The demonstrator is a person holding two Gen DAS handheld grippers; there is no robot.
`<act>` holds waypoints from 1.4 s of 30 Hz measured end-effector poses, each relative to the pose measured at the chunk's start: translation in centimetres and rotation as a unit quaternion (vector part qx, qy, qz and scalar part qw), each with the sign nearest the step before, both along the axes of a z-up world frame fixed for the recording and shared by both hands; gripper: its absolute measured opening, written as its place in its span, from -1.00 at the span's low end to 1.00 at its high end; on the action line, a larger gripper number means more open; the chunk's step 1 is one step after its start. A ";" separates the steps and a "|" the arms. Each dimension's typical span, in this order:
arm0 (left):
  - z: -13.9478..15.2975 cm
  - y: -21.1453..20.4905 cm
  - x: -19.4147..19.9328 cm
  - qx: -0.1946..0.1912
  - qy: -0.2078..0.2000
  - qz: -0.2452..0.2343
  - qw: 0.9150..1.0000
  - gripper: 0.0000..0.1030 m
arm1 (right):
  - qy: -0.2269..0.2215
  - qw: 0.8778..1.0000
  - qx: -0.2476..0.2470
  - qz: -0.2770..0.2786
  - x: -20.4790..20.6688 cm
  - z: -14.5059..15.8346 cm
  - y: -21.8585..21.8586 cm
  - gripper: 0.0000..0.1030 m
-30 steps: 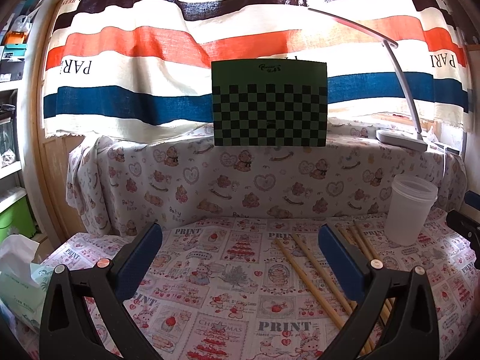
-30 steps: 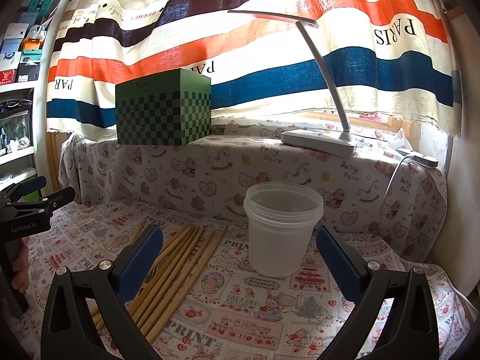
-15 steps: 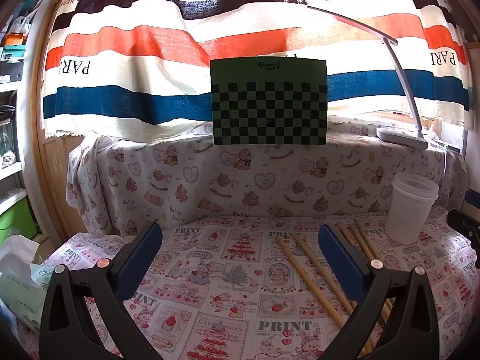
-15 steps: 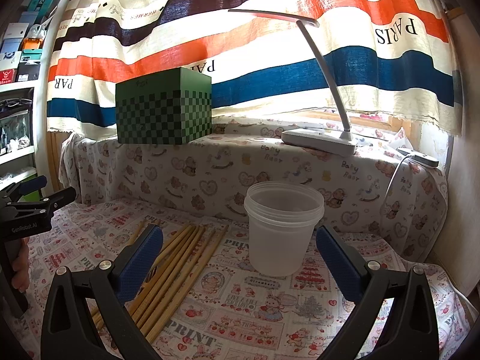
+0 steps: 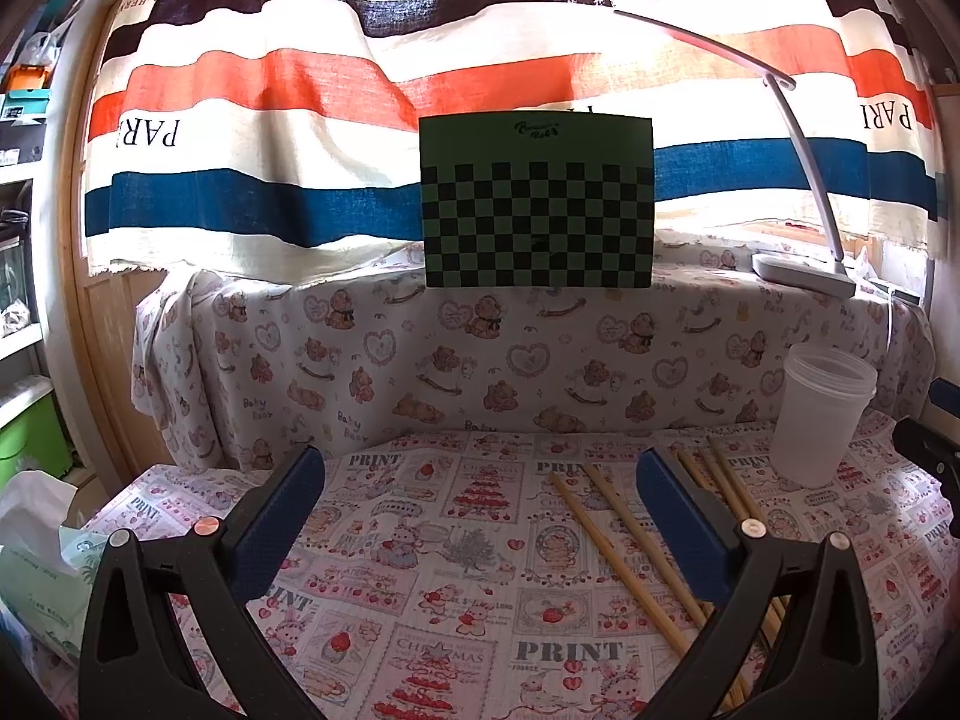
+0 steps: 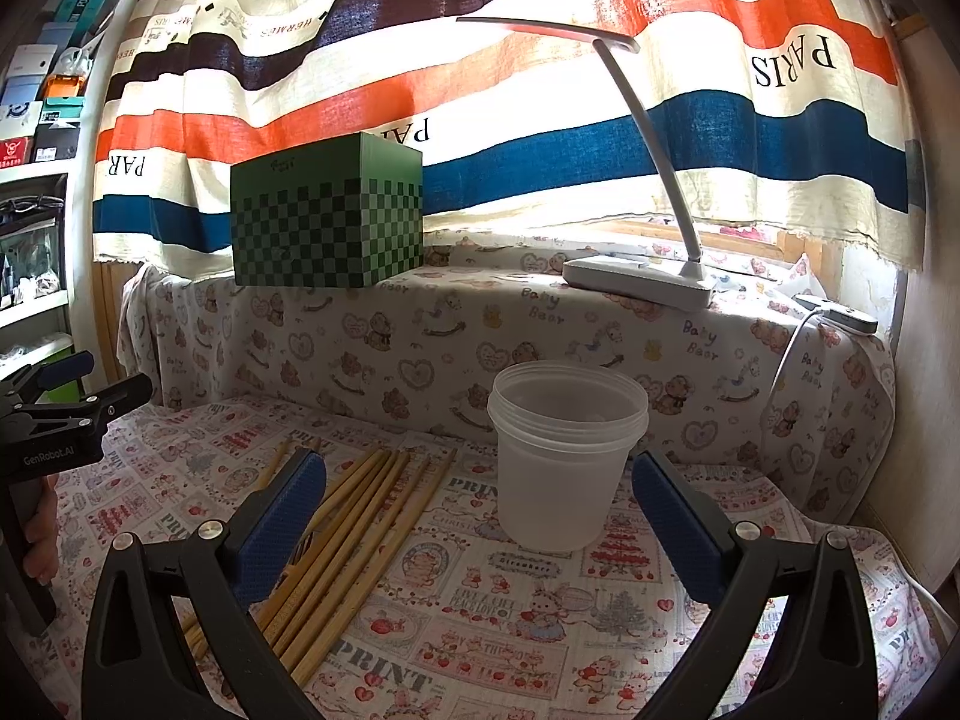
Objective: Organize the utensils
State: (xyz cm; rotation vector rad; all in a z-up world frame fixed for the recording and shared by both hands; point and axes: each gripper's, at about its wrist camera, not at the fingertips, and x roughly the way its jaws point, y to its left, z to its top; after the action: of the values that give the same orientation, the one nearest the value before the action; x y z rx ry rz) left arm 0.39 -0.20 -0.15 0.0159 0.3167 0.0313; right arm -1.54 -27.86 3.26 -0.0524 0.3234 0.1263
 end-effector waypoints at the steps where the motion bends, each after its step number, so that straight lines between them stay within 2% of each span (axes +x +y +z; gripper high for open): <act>1: 0.0 0.0 -0.1 0.000 0.000 0.000 1.000 1.00 | 0.000 1.000 0.000 0.000 0.0 0.0 0.0 1.00; 42: -0.1 0.0 -0.1 -0.001 0.001 0.000 1.000 1.00 | 0.006 1.000 0.000 0.000 0.1 -0.1 0.0 1.00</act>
State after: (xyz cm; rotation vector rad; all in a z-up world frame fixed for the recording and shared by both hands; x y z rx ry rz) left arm 0.32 -0.23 -0.24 0.0148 0.3181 0.0315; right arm -1.48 -27.88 3.19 -0.0524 0.3354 0.1270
